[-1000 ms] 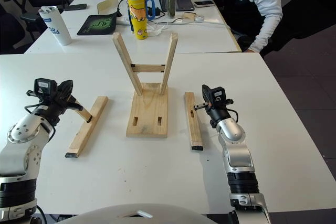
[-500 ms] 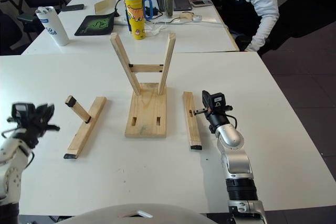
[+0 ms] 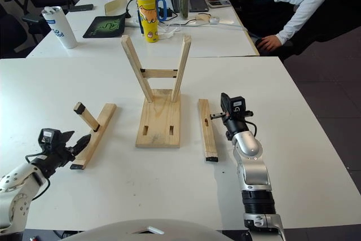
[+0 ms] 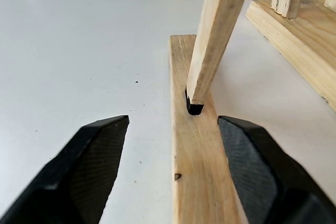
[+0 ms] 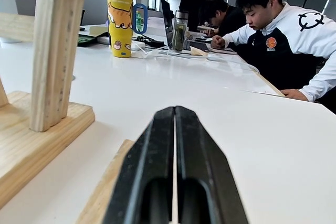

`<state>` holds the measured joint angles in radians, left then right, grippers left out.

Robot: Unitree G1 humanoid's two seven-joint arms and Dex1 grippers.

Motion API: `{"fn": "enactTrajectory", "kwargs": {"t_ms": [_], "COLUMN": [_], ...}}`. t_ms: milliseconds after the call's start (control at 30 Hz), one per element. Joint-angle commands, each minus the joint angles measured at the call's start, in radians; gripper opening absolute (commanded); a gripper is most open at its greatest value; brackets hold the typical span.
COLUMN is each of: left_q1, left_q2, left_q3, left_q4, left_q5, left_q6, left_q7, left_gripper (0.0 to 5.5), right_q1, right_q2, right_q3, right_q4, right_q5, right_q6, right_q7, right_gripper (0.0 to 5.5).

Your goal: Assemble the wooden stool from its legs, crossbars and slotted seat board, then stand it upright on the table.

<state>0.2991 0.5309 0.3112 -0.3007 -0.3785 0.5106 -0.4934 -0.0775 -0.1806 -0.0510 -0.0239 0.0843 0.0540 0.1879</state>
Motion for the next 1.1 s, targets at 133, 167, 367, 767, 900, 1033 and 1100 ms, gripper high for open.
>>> {"fn": "enactTrajectory", "kwargs": {"t_ms": [133, 167, 367, 767, 900, 1033, 1100], "left_q1": [0.019, 0.019, 0.001, -0.171, -0.244, -0.311, -0.334], "left_q2": [0.027, 0.026, 0.008, -0.074, -0.118, -0.137, -0.133], "left_q3": [-0.070, -0.071, -0.083, 0.002, -0.004, -0.072, -0.120], "left_q4": [0.018, 0.018, -0.024, -0.040, -0.113, -0.230, -0.275], "left_q5": [0.075, 0.080, 0.080, 0.078, 0.087, 0.051, 0.038], "left_q6": [0.054, 0.060, 0.072, -0.117, -0.254, -0.316, -0.309], "left_q7": [0.016, 0.019, 0.027, 0.138, 0.167, 0.131, 0.106], "left_gripper": [3.34, 3.34, 2.68, 2.20, 2.20, 2.18, 2.18], "right_q1": [0.014, 0.015, 0.009, -0.170, -0.364, -0.570, -0.640], "right_q2": [0.009, 0.009, 0.005, -0.022, -0.030, -0.006, 0.017], "right_q3": [0.007, 0.007, 0.008, -0.030, -0.112, -0.246, -0.314], "right_q4": [-0.011, -0.011, -0.007, -0.028, -0.054, -0.101, -0.104], "right_q5": [-0.011, -0.011, -0.010, 0.068, 0.247, 0.671, 0.926], "right_q6": [-0.001, -0.001, 0.000, 0.102, 0.273, 0.604, 0.745], "right_q7": [-0.009, -0.009, -0.002, 0.043, 0.068, 0.049, -0.017], "right_gripper": [0.00, 0.00, 0.00, 0.00, 0.00, 0.20, 0.51]}}
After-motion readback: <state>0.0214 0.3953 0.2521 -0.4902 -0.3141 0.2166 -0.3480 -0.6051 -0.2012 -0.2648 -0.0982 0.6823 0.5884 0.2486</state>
